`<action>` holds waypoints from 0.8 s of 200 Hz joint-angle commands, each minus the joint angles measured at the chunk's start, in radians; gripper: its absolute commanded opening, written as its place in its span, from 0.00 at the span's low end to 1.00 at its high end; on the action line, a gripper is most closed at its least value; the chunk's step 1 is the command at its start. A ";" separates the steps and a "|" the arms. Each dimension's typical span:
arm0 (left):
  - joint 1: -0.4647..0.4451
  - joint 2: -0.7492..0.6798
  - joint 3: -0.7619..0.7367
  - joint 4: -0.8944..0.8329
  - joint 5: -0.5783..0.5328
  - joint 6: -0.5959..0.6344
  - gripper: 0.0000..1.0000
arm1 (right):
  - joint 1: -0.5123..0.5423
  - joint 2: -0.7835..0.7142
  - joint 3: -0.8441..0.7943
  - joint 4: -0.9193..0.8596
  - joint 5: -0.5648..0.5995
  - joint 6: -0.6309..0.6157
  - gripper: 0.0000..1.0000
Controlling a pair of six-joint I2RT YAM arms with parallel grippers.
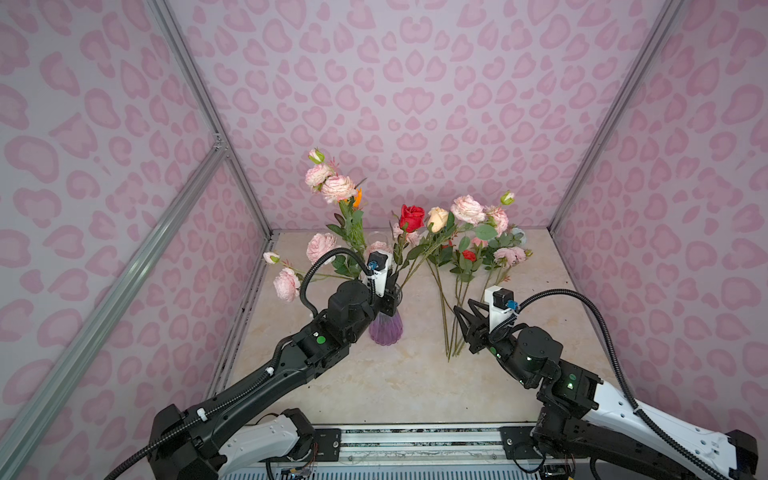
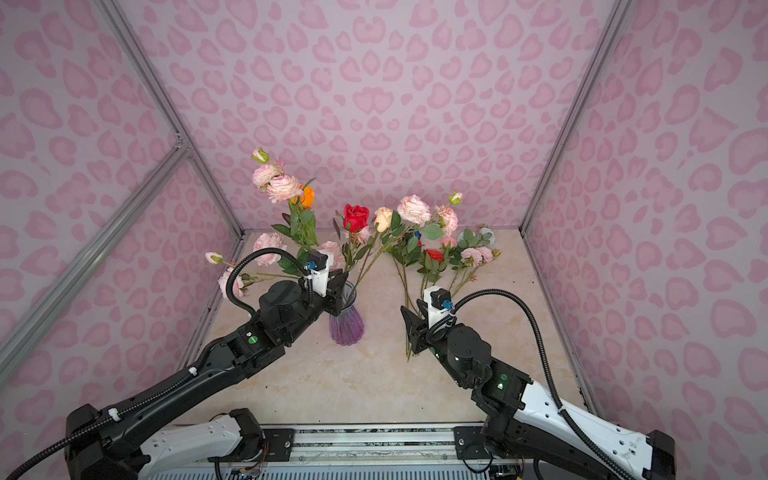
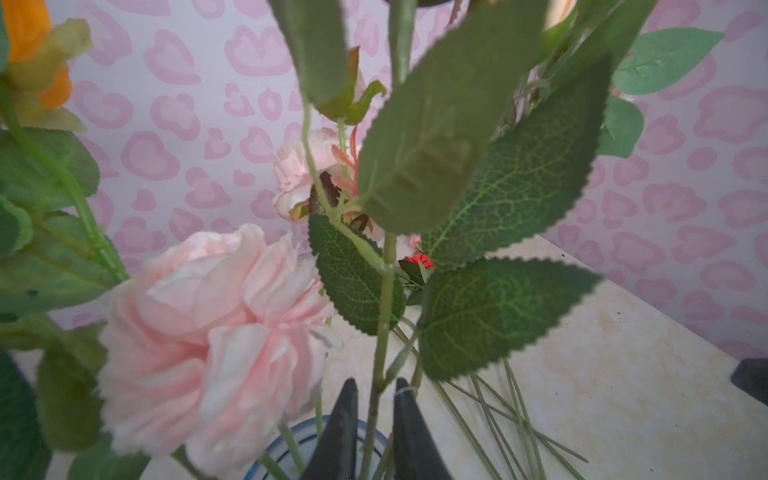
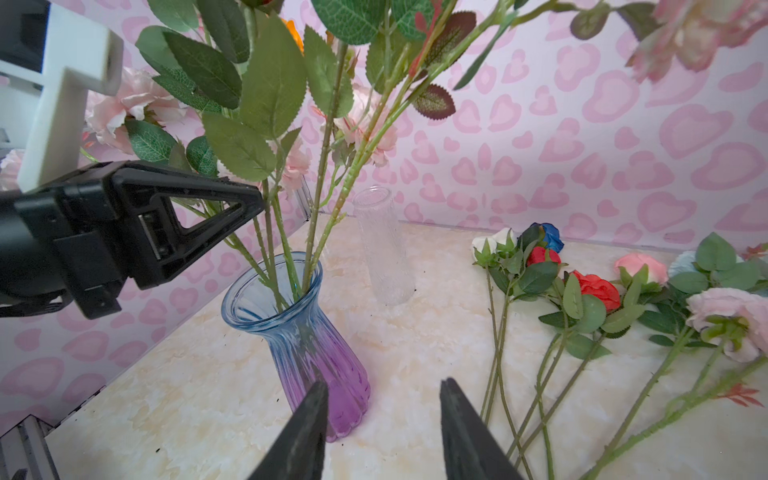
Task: Arrange the flowers into the vase
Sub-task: 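Open left gripper and withdraw from the vase while right gripper moves over the pile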
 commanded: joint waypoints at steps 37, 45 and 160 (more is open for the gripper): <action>0.001 -0.047 -0.018 -0.003 -0.002 -0.027 0.20 | -0.001 -0.008 0.008 -0.009 0.002 0.004 0.45; 0.002 -0.057 -0.023 -0.003 0.003 -0.029 0.20 | 0.000 -0.007 0.009 -0.010 0.002 0.001 0.45; 0.002 -0.301 -0.029 -0.073 0.091 -0.129 0.24 | -0.009 0.033 0.069 -0.066 0.014 -0.019 0.45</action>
